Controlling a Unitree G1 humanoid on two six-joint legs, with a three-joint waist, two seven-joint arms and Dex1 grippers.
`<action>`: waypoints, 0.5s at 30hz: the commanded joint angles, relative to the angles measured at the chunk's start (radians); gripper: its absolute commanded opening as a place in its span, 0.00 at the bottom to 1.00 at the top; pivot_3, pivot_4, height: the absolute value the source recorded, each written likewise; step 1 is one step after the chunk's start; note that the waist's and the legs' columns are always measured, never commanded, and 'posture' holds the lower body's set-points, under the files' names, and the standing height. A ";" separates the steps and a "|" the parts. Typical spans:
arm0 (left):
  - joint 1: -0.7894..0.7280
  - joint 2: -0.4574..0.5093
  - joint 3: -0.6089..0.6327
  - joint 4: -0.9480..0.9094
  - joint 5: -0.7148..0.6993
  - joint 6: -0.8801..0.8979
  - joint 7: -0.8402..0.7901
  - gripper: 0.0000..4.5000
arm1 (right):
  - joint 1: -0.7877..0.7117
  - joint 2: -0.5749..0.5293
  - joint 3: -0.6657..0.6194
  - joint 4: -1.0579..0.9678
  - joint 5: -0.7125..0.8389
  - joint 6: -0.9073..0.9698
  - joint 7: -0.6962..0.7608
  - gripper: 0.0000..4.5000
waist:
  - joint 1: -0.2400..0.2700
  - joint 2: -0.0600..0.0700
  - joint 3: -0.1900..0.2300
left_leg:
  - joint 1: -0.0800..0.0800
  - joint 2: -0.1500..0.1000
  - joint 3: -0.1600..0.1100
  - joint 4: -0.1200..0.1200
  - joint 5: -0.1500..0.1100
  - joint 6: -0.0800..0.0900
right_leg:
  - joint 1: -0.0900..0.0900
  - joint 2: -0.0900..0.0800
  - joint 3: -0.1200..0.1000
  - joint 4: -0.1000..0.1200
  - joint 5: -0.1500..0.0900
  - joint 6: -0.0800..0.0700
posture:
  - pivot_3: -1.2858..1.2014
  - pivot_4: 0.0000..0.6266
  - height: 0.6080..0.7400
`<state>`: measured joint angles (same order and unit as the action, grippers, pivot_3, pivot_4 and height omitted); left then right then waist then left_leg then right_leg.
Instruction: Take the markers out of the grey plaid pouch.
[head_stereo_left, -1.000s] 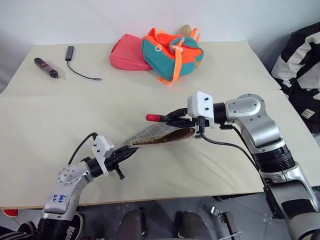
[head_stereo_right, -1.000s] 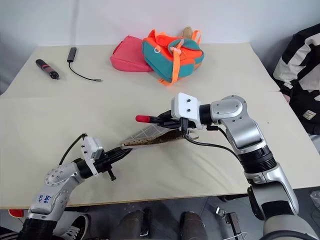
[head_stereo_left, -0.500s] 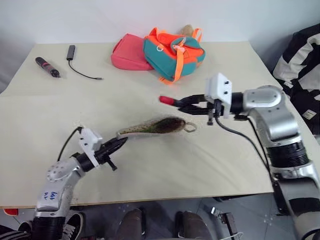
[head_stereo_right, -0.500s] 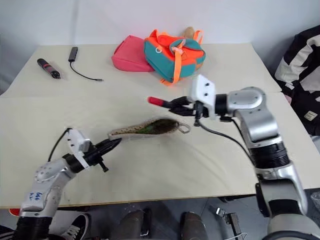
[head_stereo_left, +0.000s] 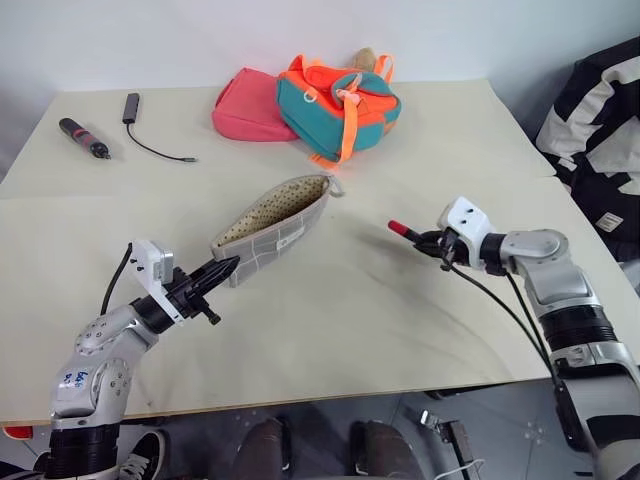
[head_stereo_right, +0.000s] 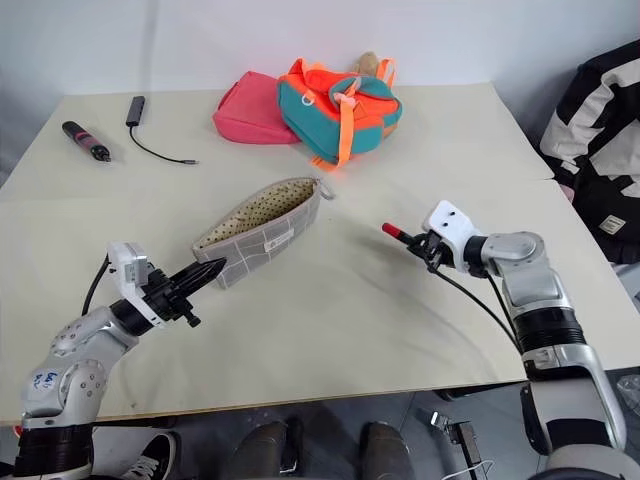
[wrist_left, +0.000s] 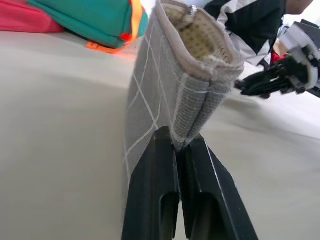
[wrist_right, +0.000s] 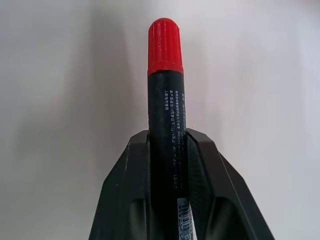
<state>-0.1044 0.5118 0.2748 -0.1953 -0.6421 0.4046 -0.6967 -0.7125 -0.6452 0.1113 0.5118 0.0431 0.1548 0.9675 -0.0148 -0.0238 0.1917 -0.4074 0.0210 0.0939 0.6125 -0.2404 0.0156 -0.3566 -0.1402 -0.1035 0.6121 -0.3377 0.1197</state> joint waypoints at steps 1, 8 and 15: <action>-0.005 0.010 0.012 -0.050 -0.014 -0.006 -0.011 0.00 | -0.001 -0.001 -0.041 -0.035 0.038 0.021 0.009 0.29 | 0.000 0.000 0.000 | 0.000 0.000 0.000 0.000 0.000 0.000 | 0.000 0.000 0.000 0.000 0.000 0.000 | 0.52 0.24 1.00; 0.004 0.010 -0.003 -0.066 -0.010 -0.002 -0.016 0.00 | -0.005 -0.027 -0.047 -0.138 0.086 0.127 0.073 0.71 | 0.002 0.000 0.000 | 0.000 0.000 0.000 0.000 -0.001 -0.001 | 0.000 -0.001 0.000 0.000 0.000 0.000 | 0.52 0.24 1.00; -0.013 0.066 0.005 -0.070 -0.055 0.071 -0.079 0.00 | -0.171 -0.010 -0.098 -0.397 0.290 0.283 0.173 0.63 | -0.008 0.002 0.001 | 0.000 0.000 0.000 0.000 -0.003 -0.004 | -0.001 -0.001 0.000 0.000 0.000 0.000 | 0.52 0.24 1.00</action>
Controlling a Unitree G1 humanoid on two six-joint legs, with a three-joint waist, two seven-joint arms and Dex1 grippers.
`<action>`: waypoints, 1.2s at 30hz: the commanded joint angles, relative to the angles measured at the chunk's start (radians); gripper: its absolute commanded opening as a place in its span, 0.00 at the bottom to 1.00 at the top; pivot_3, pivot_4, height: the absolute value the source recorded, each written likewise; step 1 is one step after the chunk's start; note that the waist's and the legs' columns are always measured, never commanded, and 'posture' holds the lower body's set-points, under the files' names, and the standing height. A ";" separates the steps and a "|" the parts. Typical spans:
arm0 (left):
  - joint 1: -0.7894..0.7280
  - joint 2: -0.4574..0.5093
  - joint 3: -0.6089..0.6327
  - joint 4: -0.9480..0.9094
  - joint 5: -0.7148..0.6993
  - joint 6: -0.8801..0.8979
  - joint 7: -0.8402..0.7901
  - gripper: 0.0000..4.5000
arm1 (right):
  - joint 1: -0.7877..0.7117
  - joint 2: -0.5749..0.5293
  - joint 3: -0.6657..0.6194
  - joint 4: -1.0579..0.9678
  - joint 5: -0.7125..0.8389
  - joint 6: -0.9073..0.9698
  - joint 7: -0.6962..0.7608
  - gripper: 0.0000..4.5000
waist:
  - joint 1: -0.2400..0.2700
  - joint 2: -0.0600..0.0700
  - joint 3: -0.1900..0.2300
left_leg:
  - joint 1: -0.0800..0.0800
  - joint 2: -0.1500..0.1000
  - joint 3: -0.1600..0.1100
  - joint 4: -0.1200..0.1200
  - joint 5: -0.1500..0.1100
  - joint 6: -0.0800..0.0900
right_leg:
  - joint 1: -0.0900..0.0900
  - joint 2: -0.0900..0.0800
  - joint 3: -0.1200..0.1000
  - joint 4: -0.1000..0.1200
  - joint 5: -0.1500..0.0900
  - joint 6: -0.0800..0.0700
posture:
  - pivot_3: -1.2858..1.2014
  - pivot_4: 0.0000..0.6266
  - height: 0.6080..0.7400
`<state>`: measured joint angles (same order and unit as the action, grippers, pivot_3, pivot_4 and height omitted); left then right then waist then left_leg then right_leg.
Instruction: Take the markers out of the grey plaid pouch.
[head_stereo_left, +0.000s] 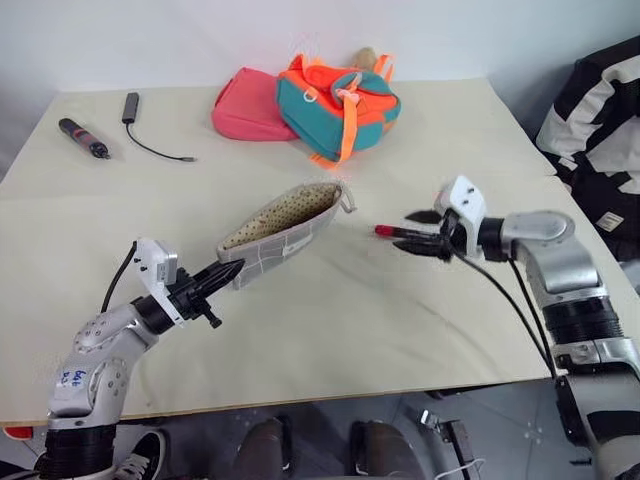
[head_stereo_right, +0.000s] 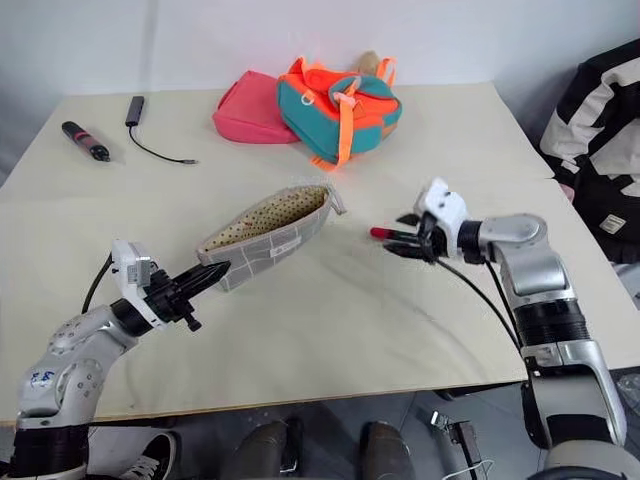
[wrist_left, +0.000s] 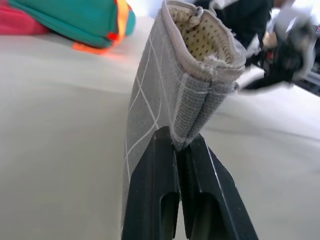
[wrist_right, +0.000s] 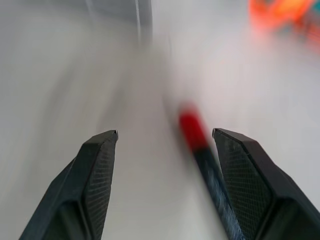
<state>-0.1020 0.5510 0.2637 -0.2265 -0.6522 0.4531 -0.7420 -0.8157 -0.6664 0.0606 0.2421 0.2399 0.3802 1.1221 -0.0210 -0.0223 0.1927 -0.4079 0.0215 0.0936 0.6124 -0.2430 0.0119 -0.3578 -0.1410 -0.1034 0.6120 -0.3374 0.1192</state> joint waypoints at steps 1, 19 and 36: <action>-0.024 0.034 0.016 -0.035 -0.054 0.037 -0.041 0.00 | -0.083 0.022 -0.042 -0.164 0.117 0.078 0.025 0.58 | -0.003 0.000 0.000 | 0.000 0.000 0.000 0.000 0.000 -0.001 | 0.000 0.000 0.000 0.000 0.000 0.000 | 0.52 0.24 1.00; -0.071 0.077 -0.037 -0.049 -0.098 0.159 -0.136 0.00 | -0.171 0.125 0.317 -0.147 -0.185 -0.204 0.068 0.05 | -0.007 -0.001 -0.001 | 0.000 0.002 0.001 0.000 0.000 0.001 | -0.001 0.003 0.000 0.001 0.000 -0.001 | 0.52 0.24 1.00; -0.091 0.016 -0.077 -0.054 -0.138 0.215 -0.131 0.00 | -0.231 0.228 0.475 -0.016 -0.415 -0.231 0.140 0.25 | -0.009 -0.001 -0.001 | 0.001 0.005 0.001 0.001 0.002 0.000 | -0.001 0.007 0.001 0.005 0.001 -0.003 | 0.52 0.24 1.00</action>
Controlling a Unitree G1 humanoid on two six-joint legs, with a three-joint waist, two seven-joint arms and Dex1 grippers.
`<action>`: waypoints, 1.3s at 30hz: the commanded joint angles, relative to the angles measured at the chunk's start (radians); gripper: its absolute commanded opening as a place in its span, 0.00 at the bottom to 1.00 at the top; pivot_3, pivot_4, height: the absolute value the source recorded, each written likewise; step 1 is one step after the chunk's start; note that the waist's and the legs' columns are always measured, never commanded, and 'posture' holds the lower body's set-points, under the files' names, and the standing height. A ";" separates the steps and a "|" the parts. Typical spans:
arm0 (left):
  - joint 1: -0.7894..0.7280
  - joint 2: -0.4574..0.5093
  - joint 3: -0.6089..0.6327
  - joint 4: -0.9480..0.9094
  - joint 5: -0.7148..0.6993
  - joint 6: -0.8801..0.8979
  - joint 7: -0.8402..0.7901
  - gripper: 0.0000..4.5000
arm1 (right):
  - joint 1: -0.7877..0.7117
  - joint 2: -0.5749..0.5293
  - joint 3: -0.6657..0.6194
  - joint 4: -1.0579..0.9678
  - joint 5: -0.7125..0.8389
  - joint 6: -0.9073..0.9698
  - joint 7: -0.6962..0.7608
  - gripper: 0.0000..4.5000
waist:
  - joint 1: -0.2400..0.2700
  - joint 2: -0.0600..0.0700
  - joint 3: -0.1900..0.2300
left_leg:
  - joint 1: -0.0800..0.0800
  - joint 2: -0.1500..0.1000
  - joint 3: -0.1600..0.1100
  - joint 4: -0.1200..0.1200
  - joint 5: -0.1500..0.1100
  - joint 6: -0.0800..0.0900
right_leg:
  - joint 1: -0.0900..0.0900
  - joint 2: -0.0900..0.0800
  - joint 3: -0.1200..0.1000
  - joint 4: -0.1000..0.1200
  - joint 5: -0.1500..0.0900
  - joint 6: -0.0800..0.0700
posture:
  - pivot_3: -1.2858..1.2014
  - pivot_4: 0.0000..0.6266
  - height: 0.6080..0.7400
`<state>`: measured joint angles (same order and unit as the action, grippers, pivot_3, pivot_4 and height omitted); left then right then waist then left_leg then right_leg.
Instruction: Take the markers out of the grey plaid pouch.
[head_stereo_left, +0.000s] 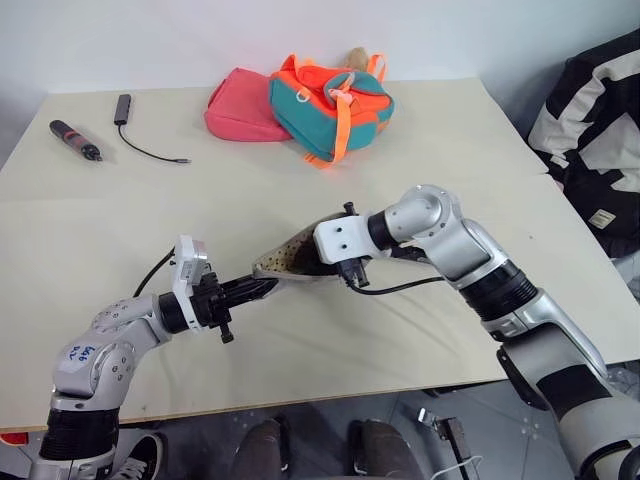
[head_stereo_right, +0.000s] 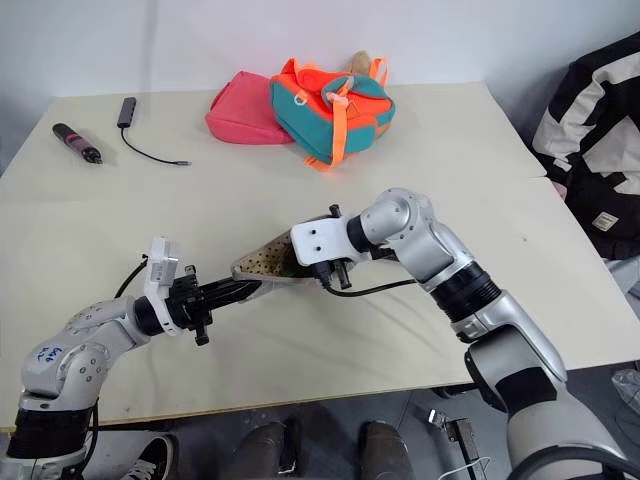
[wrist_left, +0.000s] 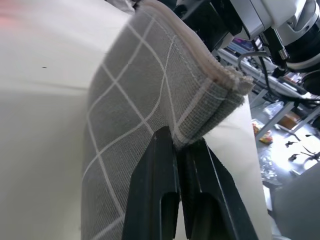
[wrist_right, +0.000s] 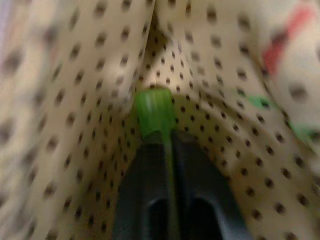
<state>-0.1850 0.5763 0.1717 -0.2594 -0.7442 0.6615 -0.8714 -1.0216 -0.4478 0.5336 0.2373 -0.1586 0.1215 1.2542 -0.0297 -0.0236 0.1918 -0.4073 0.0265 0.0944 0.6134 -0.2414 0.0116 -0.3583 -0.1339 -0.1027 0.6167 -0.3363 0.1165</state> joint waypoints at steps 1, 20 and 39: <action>-0.010 -0.011 0.020 -0.017 -0.050 0.013 -0.001 0.00 | -0.024 0.016 -0.001 -0.015 -0.019 0.040 0.003 0.33 | 0.000 0.000 0.000 | 0.000 0.000 0.000 0.000 0.000 0.000 | 0.000 0.000 0.000 0.000 0.000 0.000 | 0.52 0.24 1.00; -0.027 -0.047 0.063 -0.048 -0.352 0.277 0.058 0.00 | -0.010 -0.019 -0.006 -0.076 -0.047 -0.011 0.044 0.46 | 0.000 0.000 0.000 | 0.000 0.000 0.000 0.000 0.000 -0.001 | 0.000 0.000 0.000 0.001 0.000 -0.001 | 0.52 0.24 1.00; 0.119 0.026 0.037 -0.014 -0.090 0.004 -0.015 0.00 | 0.043 -0.131 0.076 -0.288 -0.005 0.247 0.185 0.46 | 0.002 -0.001 -0.001 | 0.001 0.001 0.001 0.001 -0.004 -0.007 | -0.001 -0.001 0.001 -0.004 0.000 -0.003 | 0.52 0.24 1.00</action>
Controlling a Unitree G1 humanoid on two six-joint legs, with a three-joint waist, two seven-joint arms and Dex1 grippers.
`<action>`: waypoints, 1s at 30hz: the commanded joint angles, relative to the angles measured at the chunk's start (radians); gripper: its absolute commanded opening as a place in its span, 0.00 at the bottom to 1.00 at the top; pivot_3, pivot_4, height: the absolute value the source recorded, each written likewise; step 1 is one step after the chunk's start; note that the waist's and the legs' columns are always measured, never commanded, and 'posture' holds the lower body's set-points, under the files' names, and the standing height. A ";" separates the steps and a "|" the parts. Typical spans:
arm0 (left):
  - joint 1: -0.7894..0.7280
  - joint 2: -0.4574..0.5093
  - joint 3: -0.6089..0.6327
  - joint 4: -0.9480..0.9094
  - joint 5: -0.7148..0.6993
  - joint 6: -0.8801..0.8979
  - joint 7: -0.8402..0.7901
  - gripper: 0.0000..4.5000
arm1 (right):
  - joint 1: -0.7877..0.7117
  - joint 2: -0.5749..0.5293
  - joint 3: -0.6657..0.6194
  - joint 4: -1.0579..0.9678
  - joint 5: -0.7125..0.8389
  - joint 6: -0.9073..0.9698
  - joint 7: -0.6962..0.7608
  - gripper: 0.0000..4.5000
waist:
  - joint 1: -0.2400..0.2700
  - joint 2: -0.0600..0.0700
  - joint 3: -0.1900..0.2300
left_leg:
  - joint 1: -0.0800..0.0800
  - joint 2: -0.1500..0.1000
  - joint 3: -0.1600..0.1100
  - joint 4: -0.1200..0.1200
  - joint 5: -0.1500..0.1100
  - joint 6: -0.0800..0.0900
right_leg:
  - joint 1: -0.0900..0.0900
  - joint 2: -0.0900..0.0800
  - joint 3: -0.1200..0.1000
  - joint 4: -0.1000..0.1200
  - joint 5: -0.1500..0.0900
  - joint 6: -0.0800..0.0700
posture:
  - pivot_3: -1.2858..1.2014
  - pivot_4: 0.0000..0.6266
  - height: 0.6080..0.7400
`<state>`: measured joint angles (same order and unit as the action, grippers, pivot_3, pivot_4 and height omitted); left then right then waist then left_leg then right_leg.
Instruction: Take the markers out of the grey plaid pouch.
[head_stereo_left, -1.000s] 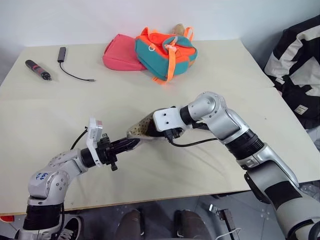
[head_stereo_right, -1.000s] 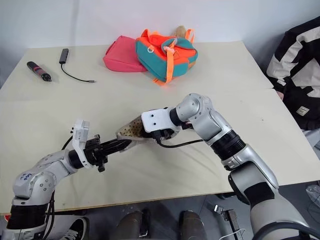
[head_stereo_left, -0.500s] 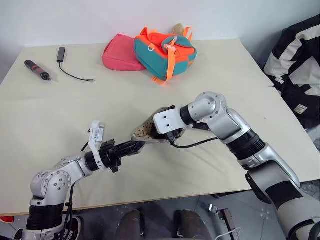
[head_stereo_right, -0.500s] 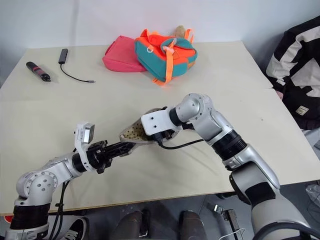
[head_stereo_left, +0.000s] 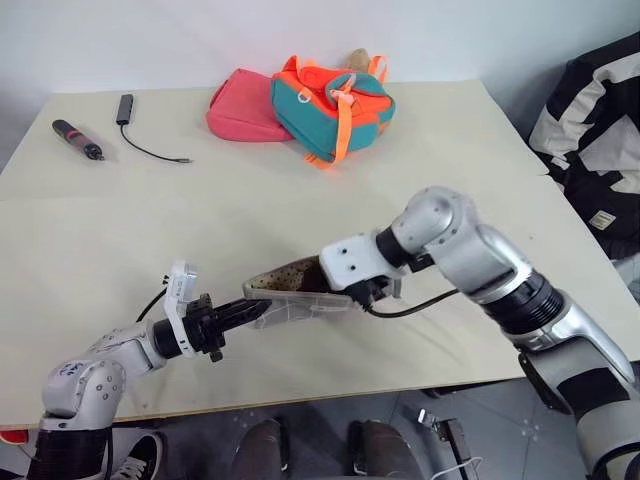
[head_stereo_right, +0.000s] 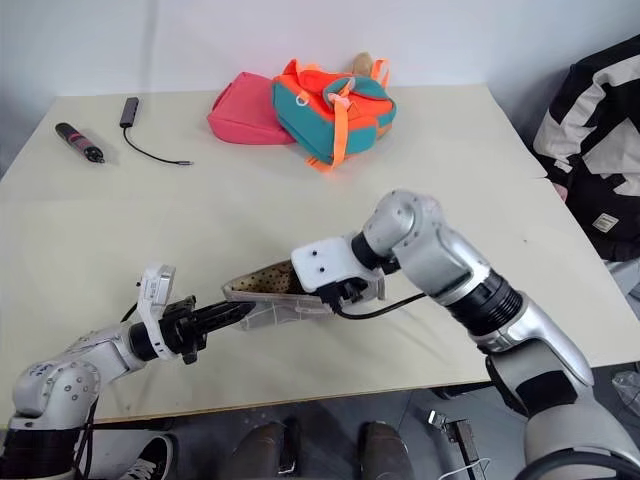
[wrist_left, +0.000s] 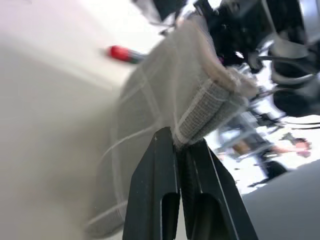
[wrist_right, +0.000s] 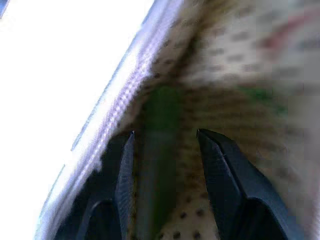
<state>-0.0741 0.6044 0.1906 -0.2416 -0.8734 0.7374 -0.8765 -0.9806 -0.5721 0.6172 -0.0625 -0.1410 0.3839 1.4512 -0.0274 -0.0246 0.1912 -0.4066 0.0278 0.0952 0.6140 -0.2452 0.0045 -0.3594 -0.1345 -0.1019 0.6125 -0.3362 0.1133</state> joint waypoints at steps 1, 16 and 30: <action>0.008 -0.012 0.021 -0.030 0.044 -0.085 -0.002 0.00 | 0.005 -0.005 0.001 0.015 -0.029 -0.025 -0.016 0.46 | -0.001 0.000 0.000 | 0.000 0.000 0.000 0.000 0.000 0.000 | 0.000 0.000 0.000 0.000 0.000 0.000 | 0.52 0.24 1.00; -0.012 -0.105 0.042 -0.018 -0.012 -0.062 0.062 0.00 | 0.007 0.066 -0.042 -0.024 0.014 -0.132 -0.050 0.46 | 0.000 0.000 0.000 | 0.000 0.001 0.000 0.000 0.000 0.001 | 0.001 0.001 -0.001 0.000 0.000 -0.001 | 0.52 0.24 1.00; -0.013 -0.122 0.027 -0.022 -0.012 -0.033 0.061 0.00 | -0.008 0.101 0.027 0.242 -0.193 -0.251 -0.159 0.46 | -0.002 0.000 0.000 | 0.000 0.001 0.000 0.000 0.003 0.003 | 0.000 0.002 -0.001 0.001 0.000 -0.001 | 0.52 0.24 1.00</action>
<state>-0.0947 0.4828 0.2069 -0.2294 -0.8611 0.7102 -0.8101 -0.9790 -0.4586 0.6335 0.1621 -0.3026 0.1311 1.2893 -0.0298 -0.0249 0.1910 -0.4062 0.0290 0.0955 0.6140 -0.2427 0.0072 -0.3589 -0.1325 -0.1024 0.6136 -0.3360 0.1127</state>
